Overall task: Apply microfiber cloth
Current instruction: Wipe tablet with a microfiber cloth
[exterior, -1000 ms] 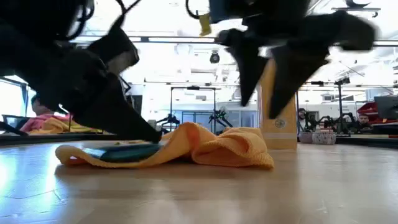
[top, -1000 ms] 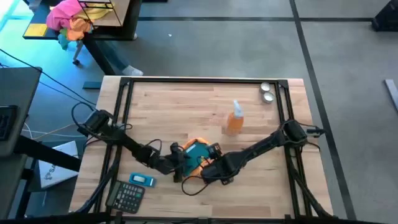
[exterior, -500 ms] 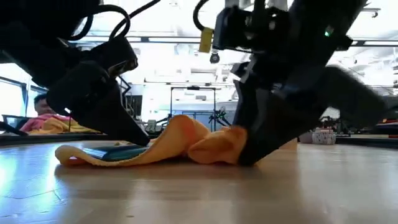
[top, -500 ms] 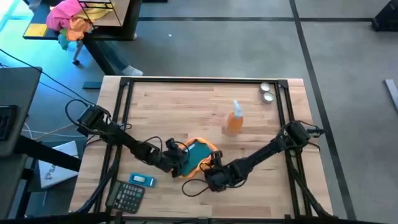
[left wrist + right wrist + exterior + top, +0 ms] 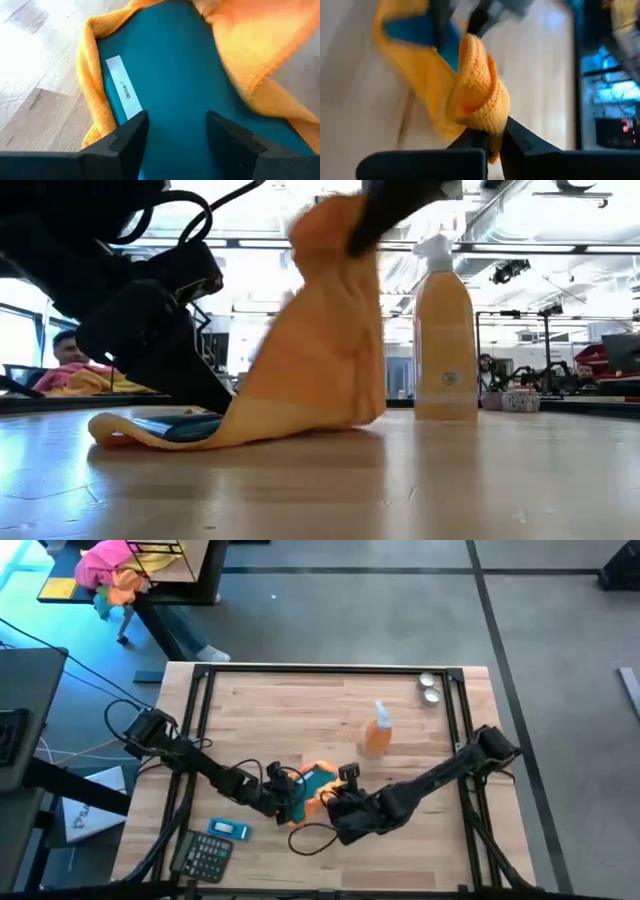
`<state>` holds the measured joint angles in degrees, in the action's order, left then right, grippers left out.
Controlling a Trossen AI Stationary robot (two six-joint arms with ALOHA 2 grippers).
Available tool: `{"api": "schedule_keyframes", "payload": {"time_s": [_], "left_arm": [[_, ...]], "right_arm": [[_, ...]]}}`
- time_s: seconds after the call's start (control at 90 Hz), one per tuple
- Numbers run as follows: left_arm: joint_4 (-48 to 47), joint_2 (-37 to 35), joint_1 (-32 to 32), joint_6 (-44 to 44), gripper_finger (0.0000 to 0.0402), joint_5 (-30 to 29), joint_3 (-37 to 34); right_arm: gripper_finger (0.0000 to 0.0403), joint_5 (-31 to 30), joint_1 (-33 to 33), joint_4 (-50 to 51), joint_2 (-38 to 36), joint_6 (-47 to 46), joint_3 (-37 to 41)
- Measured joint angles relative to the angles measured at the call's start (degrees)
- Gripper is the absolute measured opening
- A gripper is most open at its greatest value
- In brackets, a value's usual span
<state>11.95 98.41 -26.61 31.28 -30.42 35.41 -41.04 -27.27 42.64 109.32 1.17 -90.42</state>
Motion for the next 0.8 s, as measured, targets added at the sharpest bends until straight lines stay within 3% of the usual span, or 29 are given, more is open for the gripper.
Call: {"api": "schedule_keyframes", "payload": {"time_s": [0.167,0.411,0.6,0.8], "left_arm": [[-7.49,-8.61,-2.90,-1.10,0.0184,-0.34,-0.43],[-23.28,-21.13,-10.23,10.24,0.0184,-9.42,-0.15],[-24.51,-15.76,-12.24,19.65,0.0184,-8.37,-0.18],[-21.29,-6.22,-9.84,21.61,0.0184,0.65,0.06]], "right_arm": [[0.0000,8.72,4.59,-17.77,1.07,4.19,9.75],[0.0000,15.58,10.36,-43.15,3.59,3.89,22.03],[0.0000,20.72,12.57,-57.01,9.55,2.71,24.44],[0.0000,24.73,13.12,-64.64,16.44,0.48,21.11]]}}
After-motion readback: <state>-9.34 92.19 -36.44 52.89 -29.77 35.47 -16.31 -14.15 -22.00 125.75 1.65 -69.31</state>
